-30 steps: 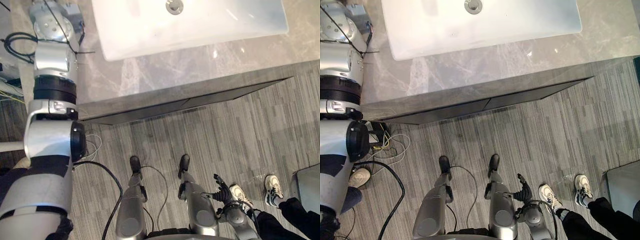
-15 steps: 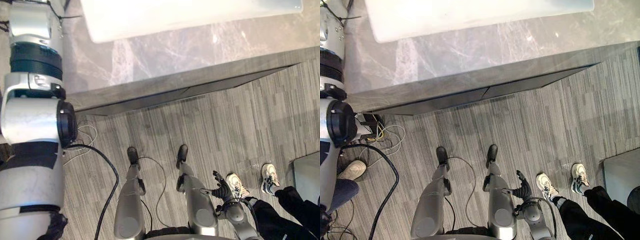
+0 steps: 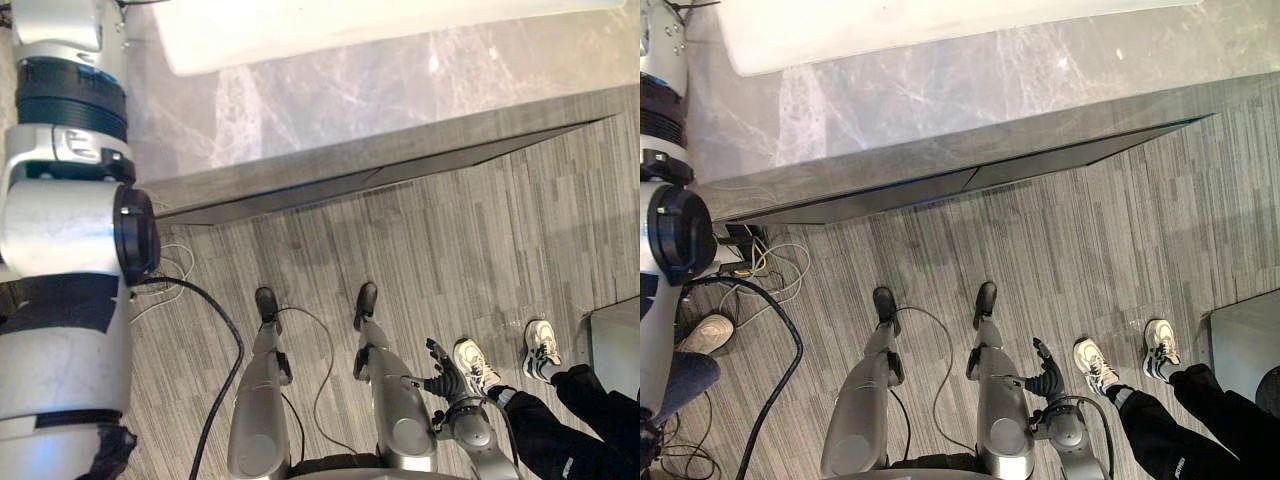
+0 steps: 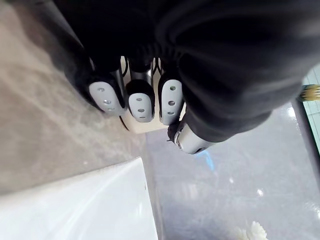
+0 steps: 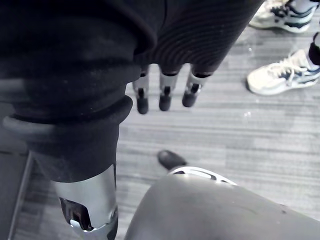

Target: Organize washtable

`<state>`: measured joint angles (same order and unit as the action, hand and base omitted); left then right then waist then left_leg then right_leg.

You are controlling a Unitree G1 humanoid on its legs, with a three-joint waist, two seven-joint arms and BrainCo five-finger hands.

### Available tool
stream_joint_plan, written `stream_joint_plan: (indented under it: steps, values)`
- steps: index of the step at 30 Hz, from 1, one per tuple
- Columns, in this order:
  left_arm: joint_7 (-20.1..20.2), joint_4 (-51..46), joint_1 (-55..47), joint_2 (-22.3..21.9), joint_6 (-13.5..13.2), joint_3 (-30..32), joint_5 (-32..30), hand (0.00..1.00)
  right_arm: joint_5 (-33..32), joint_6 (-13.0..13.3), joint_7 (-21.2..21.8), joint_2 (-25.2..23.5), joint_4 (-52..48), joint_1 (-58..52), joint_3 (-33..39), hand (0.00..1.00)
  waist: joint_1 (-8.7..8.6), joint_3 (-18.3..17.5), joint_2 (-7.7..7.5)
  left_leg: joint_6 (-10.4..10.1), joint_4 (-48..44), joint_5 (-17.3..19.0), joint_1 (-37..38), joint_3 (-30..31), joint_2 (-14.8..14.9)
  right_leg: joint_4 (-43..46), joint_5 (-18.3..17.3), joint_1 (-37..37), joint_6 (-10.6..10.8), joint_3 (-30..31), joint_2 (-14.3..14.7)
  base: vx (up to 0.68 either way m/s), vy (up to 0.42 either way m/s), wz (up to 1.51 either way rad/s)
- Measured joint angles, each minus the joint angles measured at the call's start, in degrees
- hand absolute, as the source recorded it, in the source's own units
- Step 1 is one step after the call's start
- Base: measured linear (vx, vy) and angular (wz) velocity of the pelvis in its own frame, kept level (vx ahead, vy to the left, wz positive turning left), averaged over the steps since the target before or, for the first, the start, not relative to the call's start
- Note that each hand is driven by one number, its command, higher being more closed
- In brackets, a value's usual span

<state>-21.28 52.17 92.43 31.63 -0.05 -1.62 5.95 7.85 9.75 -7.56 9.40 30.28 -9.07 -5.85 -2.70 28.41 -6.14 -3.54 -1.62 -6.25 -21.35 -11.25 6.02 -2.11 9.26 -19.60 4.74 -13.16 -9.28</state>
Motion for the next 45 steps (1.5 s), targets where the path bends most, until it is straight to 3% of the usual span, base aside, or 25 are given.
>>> stream_joint_plan:
  steps: [2, 4, 6, 8, 10, 14, 16, 18, 21, 24, 28, 31, 32, 37, 40, 45]
  values:
    - [0.0, -3.9, -3.3, -0.3, 0.1, -0.1, 0.0, 1.0, 0.0, 0.0, 0.0, 0.0, 0.6, 0.0, 0.0, 0.0, 0.14, -0.2, 0.41, 0.0, -0.5, 0.0, 0.6, 0.3, 0.0, 0.0, 0.0, 1.0, 0.0, -0.2, -0.1, -0.01, -0.01, 0.04]
    - [0.0, -15.4, -11.5, -0.3, 0.1, -0.3, 0.1, 1.0, 0.0, -0.1, -0.1, 0.1, 1.9, 0.1, 0.5, 0.0, 0.37, -0.6, 1.26, 0.0, -0.5, 0.0, 2.0, 0.7, -0.1, 0.0, 0.0, 2.7, 0.0, -0.6, -0.1, 0.0, -0.009, 0.07]
    - [-0.3, -31.8, -24.9, -0.3, -0.8, -0.1, -0.9, 1.0, 0.2, -0.2, -0.1, 0.3, 3.5, 0.1, 1.1, 0.0, 0.49, -1.8, 2.41, 0.1, -0.5, 0.2, 3.9, 1.5, -0.2, -0.1, -0.5, 5.1, 0.1, -1.3, -0.1, 0.0, -0.006, 0.15]
    - [-1.5, -43.7, -38.9, -0.7, -1.9, 1.0, -7.0, 1.0, 0.9, -0.2, 0.0, 0.5, 6.5, 0.1, 1.8, 0.0, 0.8, -5.3, 3.88, -0.1, -0.3, 0.4, 4.4, 2.1, -0.2, -0.1, -1.0, 5.9, 0.1, -2.1, 0.0, 0.02, -0.007, 0.16]
    - [-1.6, -51.7, -51.5, -2.6, -2.8, 5.3, -11.0, 1.0, 2.0, -0.2, 0.0, 0.6, 9.4, 0.1, 3.2, 0.0, 2.11, -6.7, 5.4, -0.7, 0.6, 0.9, 7.9, 2.5, -0.2, -0.1, -2.0, 9.1, -0.1, -2.4, 0.1, 0.02, -0.004, 0.1]
    - [-1.5, -64.3, -69.8, -5.6, -4.1, 15.8, -17.0, 1.0, 4.2, -0.3, 0.4, 0.7, 14.3, -1.7, 4.0, 0.0, 3.76, -13.2, 7.2, -0.9, 3.4, 1.0, 12.4, 2.8, -0.4, -0.6, -3.2, 12.7, 0.2, -3.0, 0.1, 0.05, 0.003, 0.07]
    - [-1.4, -71.0, -79.9, -8.4, -6.0, 21.8, -20.1, 1.0, 5.1, -0.6, 0.5, 0.5, 16.3, -3.5, 5.7, 0.0, 4.29, -17.5, 8.07, -1.2, 4.2, 1.3, 15.0, 3.8, -0.8, -1.2, -3.9, 15.8, 0.7, -4.1, -0.1, 0.1, 0.007, 0.2]
    - [-1.4, -72.8, -85.2, -10.7, -7.0, 25.2, -20.3, 1.0, 5.7, -1.2, 0.8, 0.6, 16.8, -4.4, 5.8, 0.0, 5.17, -19.9, 8.41, -1.4, 5.0, 1.4, 16.9, 3.8, -0.9, -1.4, -4.3, 17.4, 0.9, -4.2, -0.1, 0.09, -0.002, 0.07]
    - [-1.7, -73.4, -95.7, -17.6, -7.3, 33.1, -20.3, 1.0, 6.3, -1.3, 2.3, 0.3, 18.5, -5.4, 6.9, 0.0, 5.53, -23.9, 8.78, -1.7, 5.7, 1.9, 18.9, 4.8, -1.0, -2.1, -5.2, 19.9, 1.2, -5.6, -0.1, 0.07, -0.011, 0.14]
    - [-3.1, -69.5, -102.6, -25.2, -6.8, 39.5, -20.2, 1.0, 6.3, -1.4, 2.8, -0.3, 19.1, -7.3, 8.0, 0.0, 6.88, -26.1, 8.55, -1.9, 5.7, 2.2, 20.6, 5.1, -0.8, -2.1, -5.9, 21.7, 1.2, -5.8, 0.1, 0.05, -0.017, 0.1]
    - [-3.7, -56.0, -111.5, -34.1, -2.9, 44.5, -19.6, 1.0, 6.3, -2.2, 4.4, -1.2, 19.9, -8.6, 8.2, 0.0, 7.07, -27.8, 8.09, -1.8, 5.6, 2.7, 22.2, 5.9, -0.7, -1.7, -6.7, 23.9, 1.6, -6.9, 0.1, 0.02, -0.019, 0.11]
    - [-2.2, -39.5, -112.9, -35.7, -1.4, 45.1, -15.0, 1.0, 6.3, -3.1, 5.2, -1.6, 19.8, -9.1, 8.1, 0.0, 7.96, -28.6, 7.47, -1.6, 5.4, 3.0, 22.8, 5.2, -0.2, -0.5, -7.6, 24.1, 1.3, -7.1, 0.3, -0.01, -0.009, -0.01]
    - [-1.0, -29.2, -112.9, -35.8, -1.3, 45.0, -12.7, 0.0, 6.3, -3.5, 5.2, -1.8, 19.9, -9.2, 8.1, 0.0, 8.1, -28.8, 7.26, -1.6, 5.6, 3.0, 23.5, 4.9, -0.1, 0.2, -8.4, 24.3, 1.3, -7.0, 0.3, -0.03, -0.019, -0.06]
    - [6.8, -0.6, -112.8, -35.7, -1.4, 43.4, -6.3, 0.0, 6.1, -3.4, 4.7, -2.3, 23.9, -7.6, 8.4, 0.0, 6.56, -29.9, 6.22, -1.6, 7.3, 3.0, 24.1, 5.0, -0.1, 0.3, -8.9, 24.2, 1.6, -6.9, 0.3, -0.01, -0.003, -0.01]
    - [10.7, 6.1, -112.3, -35.4, -1.0, 39.5, -5.3, 0.0, 5.7, -3.3, 4.4, -2.9, 26.5, -6.7, 10.2, 0.0, 6.54, -29.9, 5.98, -1.6, 7.4, 3.0, 24.0, 5.4, -0.3, 0.0, -8.9, 24.2, 1.6, -6.9, 0.2, 0.01, -0.001, 0.01]
    - [14.0, 7.6, -111.6, -32.8, -1.9, 29.2, -5.2, 0.0, 5.6, -3.4, 4.1, -2.5, 29.4, -4.7, 10.0, 0.0, 6.45, -29.6, 6.17, -1.6, 7.4, 3.0, 23.5, 6.1, -0.5, 0.0, -9.2, 23.9, 2.0, -6.9, 0.2, 0.03, -0.009, 0.03]
